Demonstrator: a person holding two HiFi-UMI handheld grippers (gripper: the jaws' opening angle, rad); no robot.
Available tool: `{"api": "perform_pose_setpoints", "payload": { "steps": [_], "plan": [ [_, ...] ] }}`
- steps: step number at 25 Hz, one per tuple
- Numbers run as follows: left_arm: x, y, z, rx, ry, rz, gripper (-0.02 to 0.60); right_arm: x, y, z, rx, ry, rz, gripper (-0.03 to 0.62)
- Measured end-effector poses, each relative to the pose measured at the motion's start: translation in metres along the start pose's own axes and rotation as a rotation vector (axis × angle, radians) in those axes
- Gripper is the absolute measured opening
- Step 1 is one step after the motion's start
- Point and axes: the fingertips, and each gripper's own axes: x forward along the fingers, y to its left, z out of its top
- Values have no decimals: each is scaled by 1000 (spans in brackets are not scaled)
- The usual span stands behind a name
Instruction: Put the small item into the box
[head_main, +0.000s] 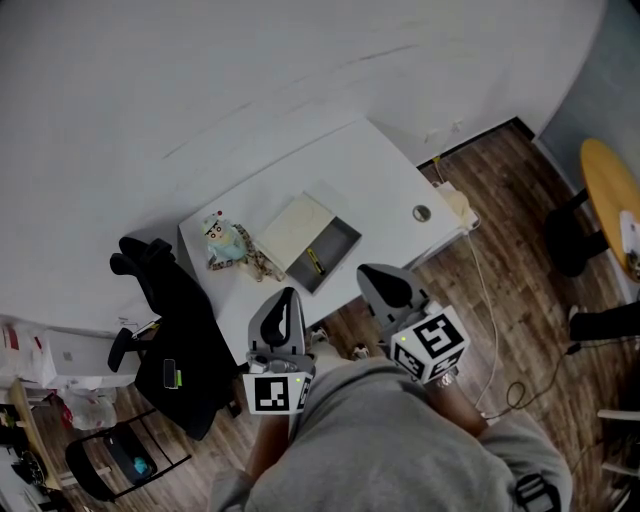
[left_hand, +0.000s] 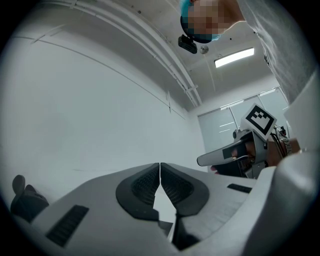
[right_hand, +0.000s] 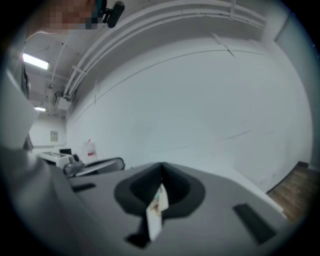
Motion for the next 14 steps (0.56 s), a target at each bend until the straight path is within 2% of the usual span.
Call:
{"api": "perform_pose_setpoints", "payload": {
  "steps": [14],
  "plan": [
    [7,-4,-8,-7,24,-14,37,2,-7,-8,13,14,-2,32]
  ]
}}
